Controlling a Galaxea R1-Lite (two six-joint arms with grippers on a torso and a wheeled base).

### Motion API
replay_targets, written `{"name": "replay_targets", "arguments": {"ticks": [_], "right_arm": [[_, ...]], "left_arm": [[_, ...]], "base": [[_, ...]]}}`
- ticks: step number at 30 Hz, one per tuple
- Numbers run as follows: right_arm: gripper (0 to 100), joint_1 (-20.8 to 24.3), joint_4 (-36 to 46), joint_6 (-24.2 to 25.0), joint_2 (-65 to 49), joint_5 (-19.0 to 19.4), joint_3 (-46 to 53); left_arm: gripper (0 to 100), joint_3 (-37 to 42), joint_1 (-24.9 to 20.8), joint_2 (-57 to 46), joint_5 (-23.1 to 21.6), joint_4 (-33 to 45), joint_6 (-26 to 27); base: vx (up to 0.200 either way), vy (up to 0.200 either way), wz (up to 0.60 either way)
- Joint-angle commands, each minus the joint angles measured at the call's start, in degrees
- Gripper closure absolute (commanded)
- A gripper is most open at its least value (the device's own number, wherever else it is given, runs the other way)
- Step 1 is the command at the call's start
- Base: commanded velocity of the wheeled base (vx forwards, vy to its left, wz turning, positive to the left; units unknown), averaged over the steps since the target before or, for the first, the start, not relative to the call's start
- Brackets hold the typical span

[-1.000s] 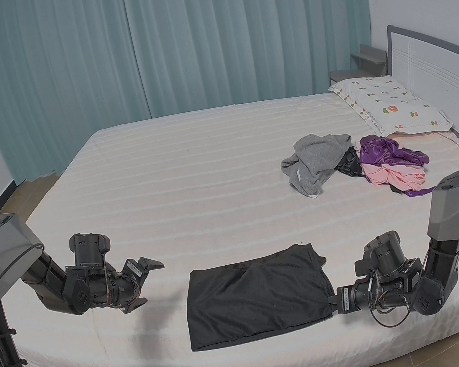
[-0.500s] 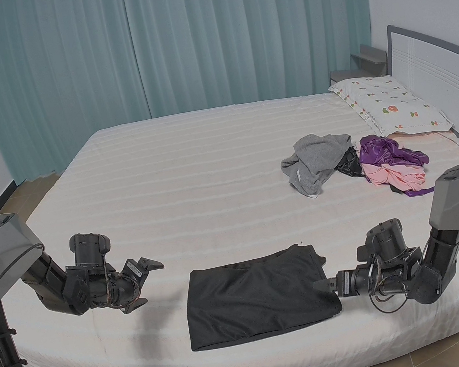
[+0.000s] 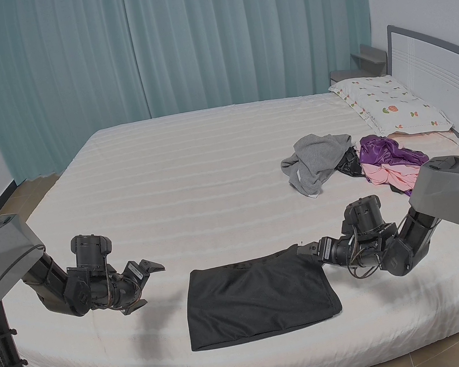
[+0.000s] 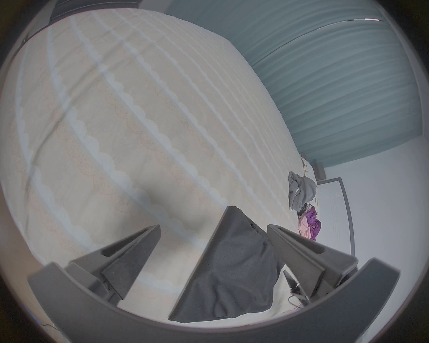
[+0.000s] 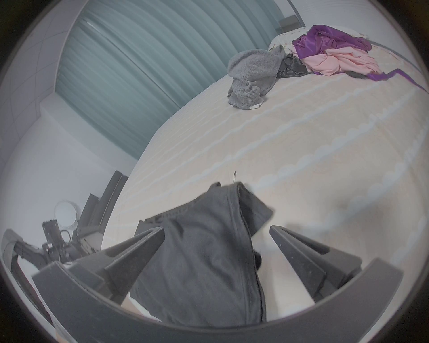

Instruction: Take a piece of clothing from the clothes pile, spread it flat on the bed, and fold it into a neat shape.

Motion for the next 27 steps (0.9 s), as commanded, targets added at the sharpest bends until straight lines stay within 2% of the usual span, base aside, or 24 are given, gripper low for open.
{"name": "replay_targets", "arguments": {"ticks": [1,8,9,17,19,23,25,26,27], "right_arm": [[0,-0.64,4.81,1.83,5.59,0.39,-9.22],[0,-0.29,5.68,2.09,9.28,0.03,-15.2],[100,-0.47,5.86,2.01,9.28,-0.05,-15.46],[100,-0.64,5.6,3.15,8.75,-0.41,-15.64],[100,-1.08,5.86,4.99,7.79,-0.58,-15.55],[100,-2.93,6.83,5.26,6.2,-0.58,-14.93],[100,-2.93,6.83,5.26,6.2,-0.58,-14.93],[100,-3.81,6.83,5.52,5.76,-0.67,-14.58],[100,-3.9,6.83,5.79,5.68,-0.67,-14.32]], "left_arm": [[0,-0.05,-0.29,0.68,1.15,-0.02,0.76],[0,-0.22,-0.38,0.77,1.24,-0.02,0.76],[0,-0.22,-0.38,0.86,1.24,-0.02,0.76],[0,-0.31,-1.26,0.94,1.5,-0.02,0.85],[0,-0.84,-1.61,1.38,3.26,-0.02,0.68],[0,-4.62,-3.99,4.37,7.12,-0.02,0.68],[0,-4.62,-3.99,4.37,7.12,-0.02,0.68],[0,-9.01,-6.36,8.06,13.1,-0.02,0.76],[0,-10.33,-7.06,9.29,14.68,-0.02,0.85]], "base": [[0.0,0.0,0.0],[0.0,0.0,0.0],[0.0,0.0,0.0],[0.0,0.0,0.0],[0.0,0.0,0.0],[0.0,0.0,0.0],[0.0,0.0,0.0],[0.0,0.0,0.0],[0.0,0.0,0.0]]}}
